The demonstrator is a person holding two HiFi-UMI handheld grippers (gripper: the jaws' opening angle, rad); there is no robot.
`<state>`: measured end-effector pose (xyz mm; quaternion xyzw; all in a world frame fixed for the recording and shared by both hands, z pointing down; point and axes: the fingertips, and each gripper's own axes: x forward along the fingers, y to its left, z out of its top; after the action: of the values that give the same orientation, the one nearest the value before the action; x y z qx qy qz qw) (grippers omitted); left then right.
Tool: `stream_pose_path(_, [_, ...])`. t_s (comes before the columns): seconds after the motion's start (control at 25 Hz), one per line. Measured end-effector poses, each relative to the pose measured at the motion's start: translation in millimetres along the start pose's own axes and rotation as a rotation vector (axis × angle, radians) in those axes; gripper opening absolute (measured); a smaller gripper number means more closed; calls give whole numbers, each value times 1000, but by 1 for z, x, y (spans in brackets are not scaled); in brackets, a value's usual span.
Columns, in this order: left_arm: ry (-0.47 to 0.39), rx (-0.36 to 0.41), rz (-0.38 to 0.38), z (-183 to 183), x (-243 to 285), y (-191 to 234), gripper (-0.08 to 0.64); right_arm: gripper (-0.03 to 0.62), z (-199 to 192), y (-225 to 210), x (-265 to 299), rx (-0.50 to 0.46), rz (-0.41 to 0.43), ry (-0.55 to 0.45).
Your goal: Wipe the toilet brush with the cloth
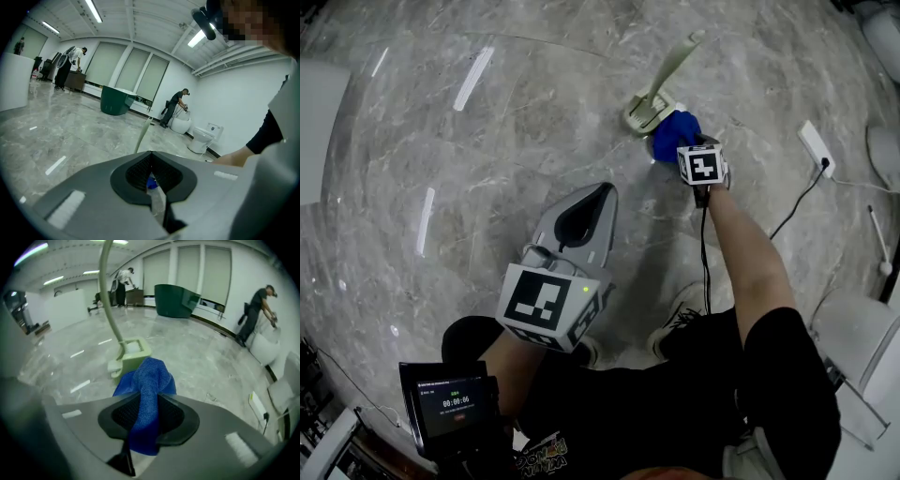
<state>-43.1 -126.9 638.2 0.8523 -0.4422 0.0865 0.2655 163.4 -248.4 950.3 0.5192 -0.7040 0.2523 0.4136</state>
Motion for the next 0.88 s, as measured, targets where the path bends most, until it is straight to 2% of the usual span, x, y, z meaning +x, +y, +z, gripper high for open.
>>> stream_pose_path(0.2, [-19, -24, -2, 6, -4, 2, 11, 110, -23, 41, -22, -295, 129, 93])
stream_pose_path(0.28, [-21, -21, -6, 5, -3, 0, 11, 110, -25, 60, -30, -329, 189, 89])
stream_pose_path(0.32, [-22, -22, -9, 5, -3, -1, 11, 110, -23, 70, -32, -311, 214, 78])
stream_pose_path(0.44, [-27, -31, -14, 9, -8, 7, 11, 110, -10, 100, -29, -191, 259, 65])
stream_pose_path(0.56, [-25, -42, -16, 18, -16, 19, 11, 110, -3, 130, -13, -39, 268, 80])
stream_pose_path(0.68, [-29, -60, -18, 18, -18, 20, 11, 110, 8, 168, -10, 118, 382, 11])
stream_pose_path(0.76, [-23, -63, -20, 18, -22, 19, 11, 110, 37, 186, -14, 277, 466, -100])
stream_pose_path(0.8, [-20, -62, -18, 18, -24, 19, 11, 110, 53, 187, -14, 391, 482, -156])
stream_pose_path(0.88, [-13, -58, -10, 17, -27, 20, 11, 110, 79, 176, -7, 590, 462, -234])
